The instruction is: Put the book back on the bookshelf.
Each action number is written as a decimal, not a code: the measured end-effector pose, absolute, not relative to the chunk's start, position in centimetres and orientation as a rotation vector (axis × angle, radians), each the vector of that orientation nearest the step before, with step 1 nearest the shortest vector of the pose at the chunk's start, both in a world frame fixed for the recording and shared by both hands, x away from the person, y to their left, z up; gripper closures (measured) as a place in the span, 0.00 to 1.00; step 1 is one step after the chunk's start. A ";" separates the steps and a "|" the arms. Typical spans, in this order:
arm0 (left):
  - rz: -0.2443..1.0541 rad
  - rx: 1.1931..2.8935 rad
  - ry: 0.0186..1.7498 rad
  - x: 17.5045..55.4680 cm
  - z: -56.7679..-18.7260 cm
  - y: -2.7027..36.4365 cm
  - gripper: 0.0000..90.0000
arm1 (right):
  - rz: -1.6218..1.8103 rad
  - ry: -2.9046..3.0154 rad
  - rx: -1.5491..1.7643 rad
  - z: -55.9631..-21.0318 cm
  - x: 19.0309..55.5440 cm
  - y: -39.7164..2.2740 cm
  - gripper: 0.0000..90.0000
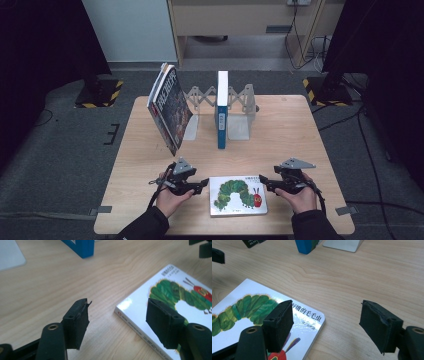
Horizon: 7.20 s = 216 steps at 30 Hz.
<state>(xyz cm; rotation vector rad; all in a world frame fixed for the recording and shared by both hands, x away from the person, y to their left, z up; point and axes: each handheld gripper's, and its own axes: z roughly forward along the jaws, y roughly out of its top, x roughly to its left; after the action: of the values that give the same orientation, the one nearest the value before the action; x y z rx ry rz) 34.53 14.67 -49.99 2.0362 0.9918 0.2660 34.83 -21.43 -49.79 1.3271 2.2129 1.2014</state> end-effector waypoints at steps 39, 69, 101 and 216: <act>0.168 2.068 0.915 34.7 -53.5 12.2 0.13 | 1.166 2.395 1.382 -52.6 34.1 -18.5 0.29; 0.085 2.068 0.898 34.2 -53.2 11.9 0.18 | 1.365 2.311 1.380 -51.3 34.9 -19.2 0.33; 0.072 2.082 0.869 34.0 -53.3 12.0 0.17 | 1.398 2.320 1.433 -51.6 34.9 -19.9 0.36; -0.093 1.962 0.873 35.1 -53.9 12.4 0.04 | 1.657 2.285 1.396 -50.5 35.6 -20.2 0.85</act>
<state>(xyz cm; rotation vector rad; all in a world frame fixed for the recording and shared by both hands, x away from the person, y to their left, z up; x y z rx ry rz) 35.15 12.36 -53.91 1.9621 0.8729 -0.0930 35.59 -20.16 -50.52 1.3965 2.2853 1.6571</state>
